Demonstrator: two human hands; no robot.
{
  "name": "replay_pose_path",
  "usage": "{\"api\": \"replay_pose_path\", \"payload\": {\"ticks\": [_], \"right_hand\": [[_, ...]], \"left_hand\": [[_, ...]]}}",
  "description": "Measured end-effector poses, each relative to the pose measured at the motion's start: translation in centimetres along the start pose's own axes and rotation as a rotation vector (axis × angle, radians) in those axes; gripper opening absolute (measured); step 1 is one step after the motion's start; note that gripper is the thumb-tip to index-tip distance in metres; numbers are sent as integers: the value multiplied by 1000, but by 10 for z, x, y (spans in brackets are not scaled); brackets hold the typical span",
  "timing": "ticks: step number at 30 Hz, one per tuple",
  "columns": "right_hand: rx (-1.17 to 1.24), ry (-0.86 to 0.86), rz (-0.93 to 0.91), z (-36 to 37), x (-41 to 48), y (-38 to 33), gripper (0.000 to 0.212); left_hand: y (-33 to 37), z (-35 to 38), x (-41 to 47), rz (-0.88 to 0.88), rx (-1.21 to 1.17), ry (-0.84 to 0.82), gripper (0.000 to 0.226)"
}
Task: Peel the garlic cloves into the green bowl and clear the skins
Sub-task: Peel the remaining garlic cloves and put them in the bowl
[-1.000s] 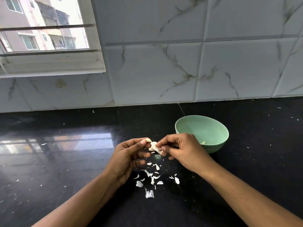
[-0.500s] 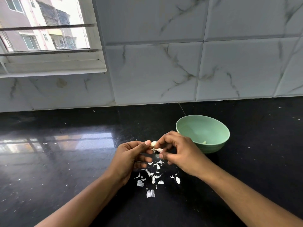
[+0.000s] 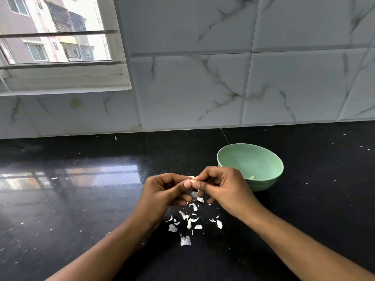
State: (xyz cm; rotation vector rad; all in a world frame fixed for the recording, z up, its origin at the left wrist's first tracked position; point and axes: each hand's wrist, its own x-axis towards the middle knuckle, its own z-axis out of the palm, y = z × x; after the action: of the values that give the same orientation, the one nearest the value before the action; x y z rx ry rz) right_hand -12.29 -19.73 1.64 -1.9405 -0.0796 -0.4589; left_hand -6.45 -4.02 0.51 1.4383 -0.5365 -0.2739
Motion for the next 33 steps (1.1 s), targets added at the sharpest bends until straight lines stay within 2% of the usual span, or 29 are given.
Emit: {"api": "replay_pose_path", "payload": {"ticks": [4, 8, 10, 11, 14, 15, 20, 23, 25, 28, 31, 33], "right_hand": [[-48, -16, 30, -2, 0, -4, 9], [-459, -62, -144, -7, 2, -3, 11], [-532, -123, -137, -8, 2, -4, 11], [-446, -177, -64, -9, 3, -4, 13], [77, -355, 291, -14, 3, -9, 17], [160, -389, 371, -16, 3, -9, 17], [300, -536, 574, -22, 7, -9, 16], [321, -597, 624, -26, 9, -10, 19], [312, -625, 634, -28, 10, -9, 20], [301, -638, 628, -29, 10, -7, 19], [227, -533, 557, -27, 8, -6, 14], [174, -455, 483, -23, 7, -4, 15]], "left_hand": [[1, -1, 2, 126, 70, 38, 15], [-4, -6, 1, 298, 298, 46, 14], [-5, -12, 2, 414, 467, 22, 15], [-6, -14, 2, 466, 525, 11, 15], [-4, -16, 4, 570, 609, -19, 17], [-3, -15, 4, 589, 621, -26, 17], [-4, -14, 3, 609, 574, -40, 14], [-3, -13, 3, 673, 656, -70, 14], [-3, -13, 4, 661, 658, -78, 14], [-2, -19, 7, 517, 525, -12, 11], [0, -26, 12, 294, 335, 75, 13], [0, -27, 15, 172, 231, 72, 14]]}}
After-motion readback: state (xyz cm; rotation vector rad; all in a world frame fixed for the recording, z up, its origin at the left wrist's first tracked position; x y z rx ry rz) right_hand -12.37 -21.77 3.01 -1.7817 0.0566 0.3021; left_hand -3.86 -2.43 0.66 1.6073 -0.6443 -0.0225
